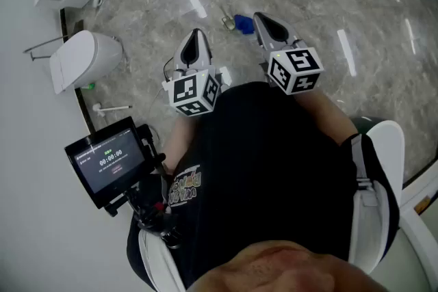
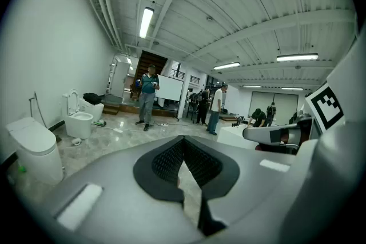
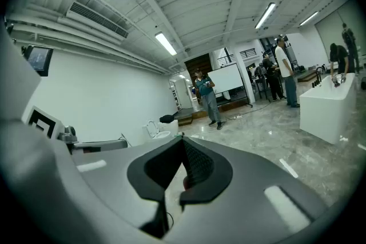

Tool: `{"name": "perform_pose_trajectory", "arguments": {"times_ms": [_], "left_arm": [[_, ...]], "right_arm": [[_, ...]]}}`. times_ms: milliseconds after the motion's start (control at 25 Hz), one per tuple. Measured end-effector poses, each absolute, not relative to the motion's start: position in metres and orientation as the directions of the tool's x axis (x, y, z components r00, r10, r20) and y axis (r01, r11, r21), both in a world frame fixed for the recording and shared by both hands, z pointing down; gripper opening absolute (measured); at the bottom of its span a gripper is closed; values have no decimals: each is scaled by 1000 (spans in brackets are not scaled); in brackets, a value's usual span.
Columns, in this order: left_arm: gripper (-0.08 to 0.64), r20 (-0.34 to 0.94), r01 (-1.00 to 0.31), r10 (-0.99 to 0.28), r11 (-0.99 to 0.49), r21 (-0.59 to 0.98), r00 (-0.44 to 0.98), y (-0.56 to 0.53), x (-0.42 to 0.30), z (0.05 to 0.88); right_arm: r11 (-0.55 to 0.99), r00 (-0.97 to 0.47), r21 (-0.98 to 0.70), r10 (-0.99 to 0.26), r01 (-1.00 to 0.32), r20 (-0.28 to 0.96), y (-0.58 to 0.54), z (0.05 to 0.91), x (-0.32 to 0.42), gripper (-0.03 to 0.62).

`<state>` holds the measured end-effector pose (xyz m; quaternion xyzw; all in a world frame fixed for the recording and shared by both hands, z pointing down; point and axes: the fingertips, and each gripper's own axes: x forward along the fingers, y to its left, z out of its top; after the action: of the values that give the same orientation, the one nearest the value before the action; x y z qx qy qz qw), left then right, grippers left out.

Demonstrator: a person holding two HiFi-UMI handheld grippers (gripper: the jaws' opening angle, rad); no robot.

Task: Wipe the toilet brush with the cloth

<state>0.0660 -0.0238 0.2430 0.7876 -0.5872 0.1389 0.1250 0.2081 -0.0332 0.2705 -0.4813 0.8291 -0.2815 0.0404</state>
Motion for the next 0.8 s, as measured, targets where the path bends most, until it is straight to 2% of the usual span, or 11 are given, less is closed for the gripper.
{"name": "perform_pose_trajectory", "arguments": {"times_ms": [240, 800], "left_arm": [[0, 348, -912, -848, -404, 65, 400, -43, 103, 251], [-1, 346, -923, -859, -381, 63, 378, -45, 97, 252]], "right_arm": [[263, -403, -471, -888, -842, 224, -32, 266, 251, -2], [301, -444, -494, -873, -816, 202, -42, 272, 242, 0]]}}
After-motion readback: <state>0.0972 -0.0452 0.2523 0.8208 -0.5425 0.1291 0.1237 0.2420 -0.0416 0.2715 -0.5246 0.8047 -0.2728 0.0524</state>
